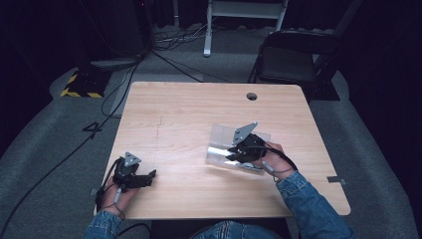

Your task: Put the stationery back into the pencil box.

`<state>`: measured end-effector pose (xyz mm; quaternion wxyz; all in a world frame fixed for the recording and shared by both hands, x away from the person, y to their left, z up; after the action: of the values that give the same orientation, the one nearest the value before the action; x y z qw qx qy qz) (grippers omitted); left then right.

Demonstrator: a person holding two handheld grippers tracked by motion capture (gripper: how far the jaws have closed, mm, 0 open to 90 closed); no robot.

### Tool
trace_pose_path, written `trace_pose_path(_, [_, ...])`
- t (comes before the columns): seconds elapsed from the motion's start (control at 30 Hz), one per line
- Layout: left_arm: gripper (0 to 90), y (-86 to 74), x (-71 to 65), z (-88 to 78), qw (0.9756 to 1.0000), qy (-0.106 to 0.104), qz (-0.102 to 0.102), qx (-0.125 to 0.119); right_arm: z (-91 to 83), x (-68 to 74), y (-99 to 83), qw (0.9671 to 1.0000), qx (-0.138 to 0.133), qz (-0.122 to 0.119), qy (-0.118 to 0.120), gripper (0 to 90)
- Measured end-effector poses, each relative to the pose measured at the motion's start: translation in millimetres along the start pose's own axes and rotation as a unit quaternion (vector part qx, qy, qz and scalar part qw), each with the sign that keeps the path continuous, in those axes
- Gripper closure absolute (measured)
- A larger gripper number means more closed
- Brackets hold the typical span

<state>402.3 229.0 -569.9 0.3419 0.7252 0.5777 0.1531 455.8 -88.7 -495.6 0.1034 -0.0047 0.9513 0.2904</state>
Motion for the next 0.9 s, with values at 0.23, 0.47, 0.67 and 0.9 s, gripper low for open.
trace_pose_path(0.23, [15.0,0.0,0.0,0.0,1.0,0.0,0.0,0.0,-2.0,-6.7,-15.1,0.9998,0.013,0.013,0.0,71.3])
trace_pose_path(0.47, [15.0,0.0,0.0,0.0,1.0,0.0,0.0,0.0,-2.6,-9.4,-27.0,0.9995,0.029,0.015,0.003,71.3])
trace_pose_path(0.67, [15.0,0.0,0.0,0.0,1.0,0.0,0.0,0.0,-1.1,-11.8,-36.5,0.9989,0.041,0.02,0.006,71.3])
trace_pose_path(0.9, [15.0,0.0,0.0,0.0,1.0,0.0,0.0,0.0,0.8,-12.2,-42.2,0.9984,0.05,0.022,0.011,71.2])
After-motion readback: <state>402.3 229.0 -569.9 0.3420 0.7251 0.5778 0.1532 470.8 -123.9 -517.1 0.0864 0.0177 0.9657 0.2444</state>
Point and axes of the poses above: each handheld gripper's, and its own axes: z roughly forward along the jaws, y roughly out of its top, x roughly to its left, the point moved 9 cm from there along z, roughly forward along the jaws, and after that the axes turned 12 degrees about -z, right-handed, at the moved point
